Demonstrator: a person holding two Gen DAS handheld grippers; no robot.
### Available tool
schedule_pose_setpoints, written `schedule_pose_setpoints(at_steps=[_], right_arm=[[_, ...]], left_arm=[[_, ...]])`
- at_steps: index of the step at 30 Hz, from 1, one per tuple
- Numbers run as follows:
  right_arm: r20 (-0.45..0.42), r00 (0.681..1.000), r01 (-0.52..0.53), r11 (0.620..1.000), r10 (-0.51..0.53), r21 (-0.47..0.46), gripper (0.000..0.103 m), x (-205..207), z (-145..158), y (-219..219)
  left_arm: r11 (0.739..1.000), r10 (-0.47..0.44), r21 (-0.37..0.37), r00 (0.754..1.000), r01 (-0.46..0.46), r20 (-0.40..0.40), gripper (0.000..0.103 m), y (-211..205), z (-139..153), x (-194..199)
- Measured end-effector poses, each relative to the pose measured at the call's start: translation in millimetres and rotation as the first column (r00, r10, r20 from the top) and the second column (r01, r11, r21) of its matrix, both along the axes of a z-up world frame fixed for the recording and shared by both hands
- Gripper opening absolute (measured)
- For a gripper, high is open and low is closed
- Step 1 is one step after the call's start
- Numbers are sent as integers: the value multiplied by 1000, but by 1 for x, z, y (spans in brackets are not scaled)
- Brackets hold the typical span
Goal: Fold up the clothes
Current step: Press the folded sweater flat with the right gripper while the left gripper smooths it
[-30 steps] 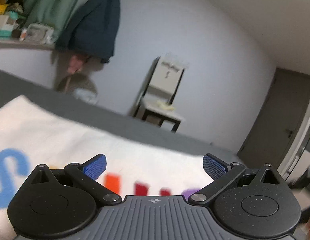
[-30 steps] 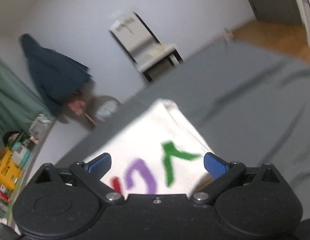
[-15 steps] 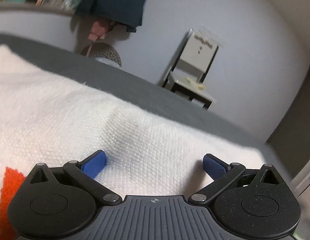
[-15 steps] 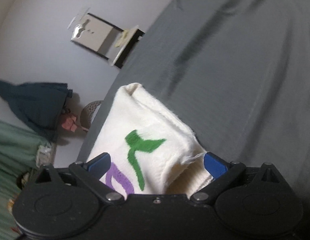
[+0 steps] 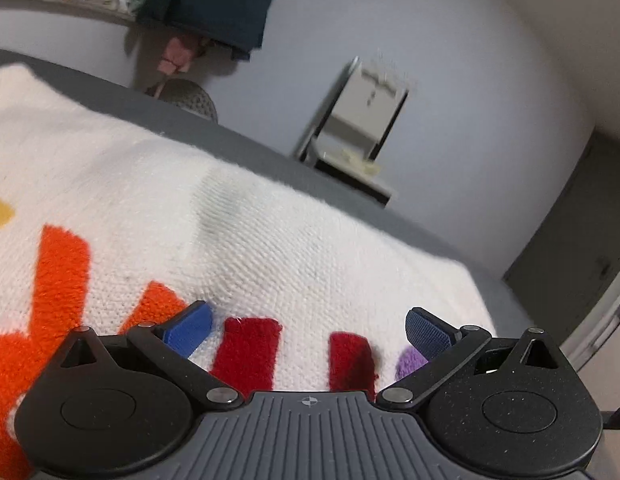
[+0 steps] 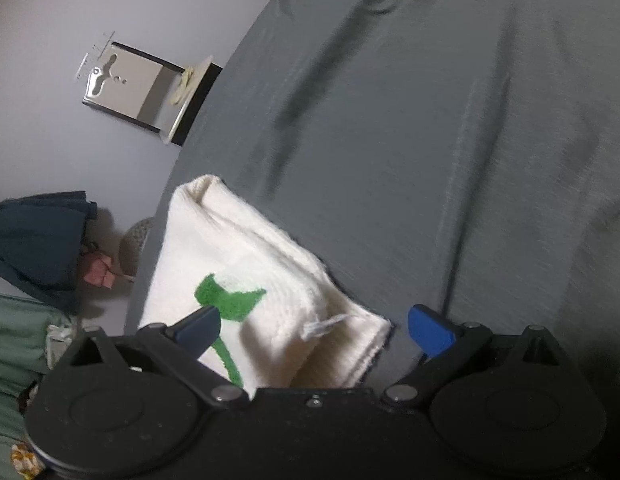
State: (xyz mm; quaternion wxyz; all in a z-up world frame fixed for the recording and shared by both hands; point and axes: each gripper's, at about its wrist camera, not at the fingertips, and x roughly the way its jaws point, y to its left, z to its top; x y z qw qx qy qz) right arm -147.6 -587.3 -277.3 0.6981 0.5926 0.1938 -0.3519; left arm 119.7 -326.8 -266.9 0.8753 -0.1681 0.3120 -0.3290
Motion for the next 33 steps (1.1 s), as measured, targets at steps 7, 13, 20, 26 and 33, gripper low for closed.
schedule_pose_setpoints(at_steps=[7, 13, 20, 26, 33], right_arm=[[3, 999, -47, 998, 47, 43, 101, 2, -2, 4], [-48, 994, -96, 995, 96, 6, 101, 18, -3, -1], [-9, 992, -130, 991, 129, -31, 96, 25, -7, -10], [48, 984, -170, 985, 171, -21, 67, 24, -9, -8], [107, 986, -128, 992, 129, -17, 63, 31, -17, -8]], left_arm=[[999, -18, -48, 998, 15, -53, 103, 32, -5, -27], [992, -24, -122, 995, 12, -98, 103, 60, -6, -50], [983, -9, -184, 981, -27, -192, 103, 76, -19, -56], [977, -31, -212, 985, -6, -172, 103, 86, -2, -69], [987, -12, -163, 995, -4, -97, 103, 94, 21, -70]])
